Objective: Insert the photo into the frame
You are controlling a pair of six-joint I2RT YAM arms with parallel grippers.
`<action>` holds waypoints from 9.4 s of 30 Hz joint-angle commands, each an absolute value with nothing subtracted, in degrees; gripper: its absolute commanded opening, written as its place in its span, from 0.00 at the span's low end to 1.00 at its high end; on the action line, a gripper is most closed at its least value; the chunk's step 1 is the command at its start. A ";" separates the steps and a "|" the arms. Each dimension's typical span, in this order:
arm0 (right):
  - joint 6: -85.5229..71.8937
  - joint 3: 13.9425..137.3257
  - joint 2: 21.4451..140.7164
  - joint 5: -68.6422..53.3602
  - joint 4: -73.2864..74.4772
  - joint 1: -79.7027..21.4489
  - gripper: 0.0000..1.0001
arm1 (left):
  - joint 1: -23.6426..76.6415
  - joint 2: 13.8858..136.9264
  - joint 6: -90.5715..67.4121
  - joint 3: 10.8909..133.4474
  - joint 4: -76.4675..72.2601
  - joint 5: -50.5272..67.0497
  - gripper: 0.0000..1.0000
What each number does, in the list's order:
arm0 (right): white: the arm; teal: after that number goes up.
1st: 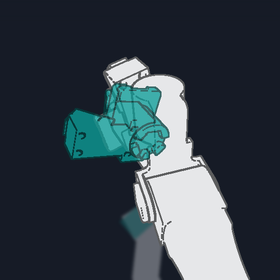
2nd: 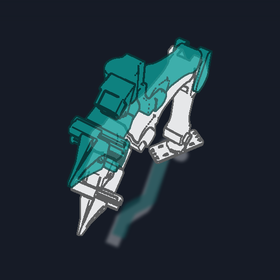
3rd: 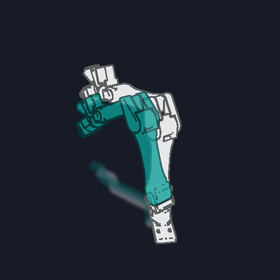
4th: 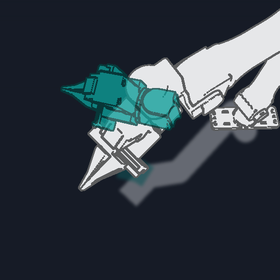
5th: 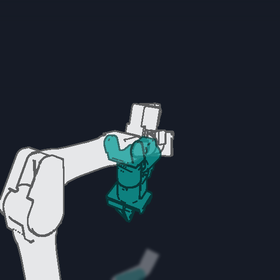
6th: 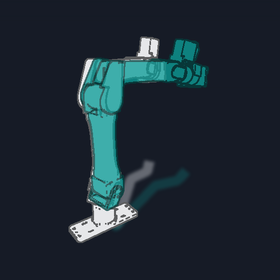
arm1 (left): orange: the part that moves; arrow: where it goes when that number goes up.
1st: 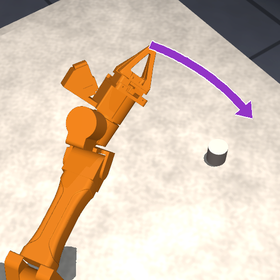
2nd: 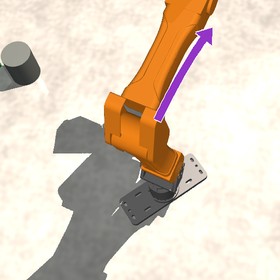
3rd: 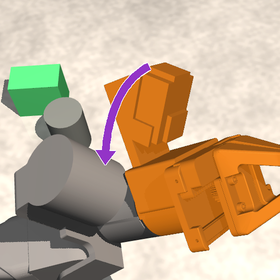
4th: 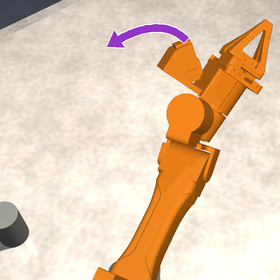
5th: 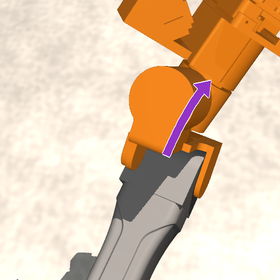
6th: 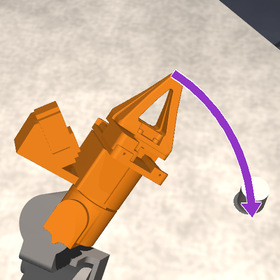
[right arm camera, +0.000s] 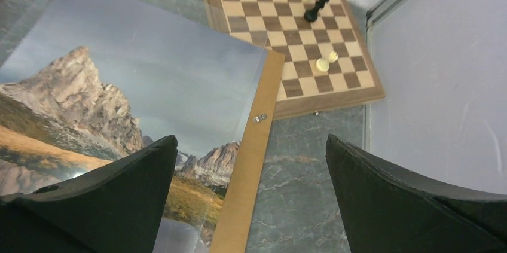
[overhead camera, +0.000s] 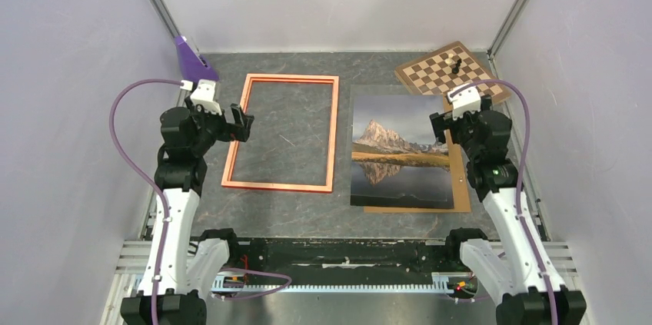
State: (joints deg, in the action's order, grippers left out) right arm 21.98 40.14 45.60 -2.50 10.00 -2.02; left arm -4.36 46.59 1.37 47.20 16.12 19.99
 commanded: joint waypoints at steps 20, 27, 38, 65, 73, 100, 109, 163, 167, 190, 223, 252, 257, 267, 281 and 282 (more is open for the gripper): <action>21.34 46.79 64.86 -5.96 14.69 -2.07 0.96 | -0.86 54.07 8.76 51.10 20.86 31.58 1.00; 26.95 39.66 58.79 -9.04 14.78 -2.05 0.96 | 10.08 60.10 8.65 52.21 22.70 31.87 1.00; 27.23 31.04 57.98 -11.74 6.79 -2.11 0.98 | 23.73 83.10 -5.33 65.30 22.15 34.33 1.00; 27.69 26.89 59.24 -14.38 3.77 -2.93 0.98 | 28.83 142.18 -18.05 127.10 35.33 24.91 0.98; 28.35 26.55 60.23 -14.54 4.47 -2.98 0.98 | 28.84 141.38 -18.46 122.60 36.57 25.14 0.98; 30.09 26.63 71.54 -5.72 4.75 -3.05 0.98 | 28.50 132.96 -18.93 101.20 25.77 45.48 0.93; 30.24 26.81 71.92 -5.26 4.92 -3.03 0.98 | 26.50 128.99 -18.74 96.09 22.68 47.56 0.80; 29.74 27.33 72.27 -4.84 4.81 -3.04 0.98 | 29.79 129.24 -34.88 86.66 -3.78 60.36 0.34; 28.93 28.24 70.97 -5.32 5.94 -2.95 0.98 | 29.79 129.29 -34.89 86.57 -3.78 60.07 0.23; 22.69 41.28 52.56 -11.78 11.96 -2.85 0.98 | 25.15 116.75 -46.48 79.53 -14.36 65.55 0.02; 16.87 44.04 62.00 -16.89 3.89 -16.02 0.98 | -3.19 105.64 26.00 87.44 71.13 70.67 0.02; -11.49 44.61 84.25 -28.08 -22.52 -26.81 0.98 | -9.62 96.50 49.73 85.55 94.34 77.53 0.02; -14.60 41.42 84.37 -31.05 -27.62 -26.76 0.98 | -9.58 93.98 49.66 84.38 94.32 78.10 0.02; -22.27 32.55 83.85 -38.14 -43.67 -26.73 0.98 | -9.56 91.43 49.34 83.37 94.37 79.48 0.02; -28.73 33.44 88.57 -45.50 -54.49 -27.42 0.95 | -9.58 89.38 49.82 82.19 94.33 79.99 0.02; -28.62 33.48 88.41 -45.53 -54.49 -27.44 0.93 | -9.58 89.48 49.98 82.10 94.36 79.62 0.02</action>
State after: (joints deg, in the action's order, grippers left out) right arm -27.66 31.64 88.55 -42.92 -49.21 -26.85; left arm -9.41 91.64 46.81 82.11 89.69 75.88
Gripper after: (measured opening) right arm 0.957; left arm 0.034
